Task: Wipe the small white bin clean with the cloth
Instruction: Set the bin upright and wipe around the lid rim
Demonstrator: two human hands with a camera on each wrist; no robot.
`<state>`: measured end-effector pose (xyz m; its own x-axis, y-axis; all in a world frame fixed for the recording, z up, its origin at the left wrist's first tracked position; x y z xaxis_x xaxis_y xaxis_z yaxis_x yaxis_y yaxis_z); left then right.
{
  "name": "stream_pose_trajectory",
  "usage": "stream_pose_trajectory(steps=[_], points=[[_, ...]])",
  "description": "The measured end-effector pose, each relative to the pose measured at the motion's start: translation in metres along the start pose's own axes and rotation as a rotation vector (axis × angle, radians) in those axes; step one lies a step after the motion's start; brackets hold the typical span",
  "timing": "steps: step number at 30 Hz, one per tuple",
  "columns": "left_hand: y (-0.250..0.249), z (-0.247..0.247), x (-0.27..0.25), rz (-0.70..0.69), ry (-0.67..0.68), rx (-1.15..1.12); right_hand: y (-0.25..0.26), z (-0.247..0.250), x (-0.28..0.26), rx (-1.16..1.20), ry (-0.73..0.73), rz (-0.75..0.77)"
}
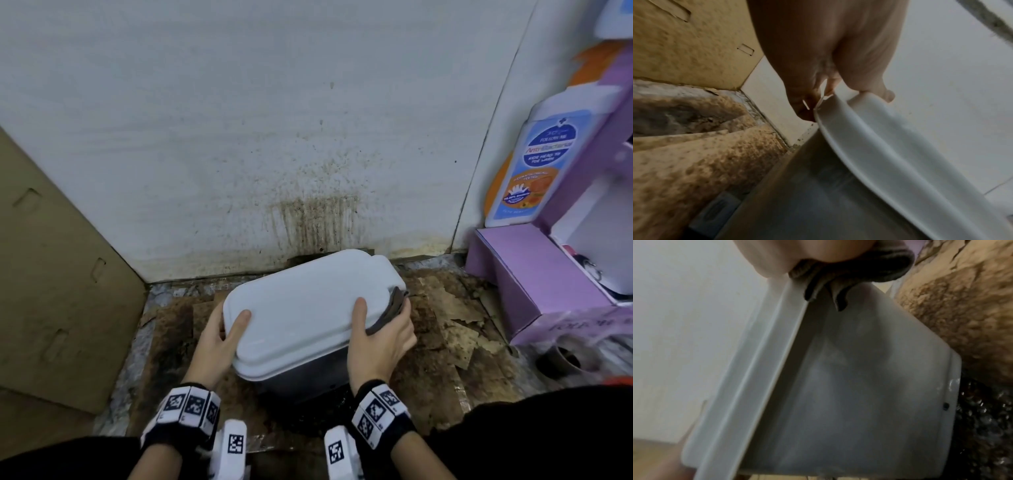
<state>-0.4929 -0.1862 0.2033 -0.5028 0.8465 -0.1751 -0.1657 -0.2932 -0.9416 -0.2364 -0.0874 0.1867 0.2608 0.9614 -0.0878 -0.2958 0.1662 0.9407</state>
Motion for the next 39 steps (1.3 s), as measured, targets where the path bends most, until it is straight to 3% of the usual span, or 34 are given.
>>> stream_pose_trajectory(steps=[8,12,17,23,29,39], points=[[0.008,0.000,-0.001,0.000,-0.025,0.100,-0.002,0.002,0.019,0.147,0.046,-0.038],[0.018,0.004,-0.002,0.190,-0.148,0.230,-0.010,0.006,0.036,0.276,0.061,-0.163],[0.023,0.001,-0.006,0.329,-0.122,0.275,-0.012,0.018,0.063,0.364,0.112,-0.319],[0.016,-0.010,-0.012,0.270,-0.152,0.297,0.011,0.020,0.085,0.313,0.298,-0.207],[0.014,-0.005,-0.004,0.244,-0.131,0.264,0.008,0.018,0.091,0.278,0.361,-0.147],[-0.004,0.009,0.012,0.116,-0.047,0.140,-0.014,0.033,0.044,0.249,0.150,-0.120]])
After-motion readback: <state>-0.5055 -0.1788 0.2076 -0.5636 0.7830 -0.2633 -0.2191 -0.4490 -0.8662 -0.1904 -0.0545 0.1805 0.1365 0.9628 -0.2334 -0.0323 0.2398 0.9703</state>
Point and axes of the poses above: each hand's wrist, its own x-axis towards the middle knuckle, its own z-axis out of the back of the hand, y = z × x, the point moved 5 cm from there along x, towards the middle knuckle, and after that the axes turned 4 degrees about y, right-handed, at the moved point
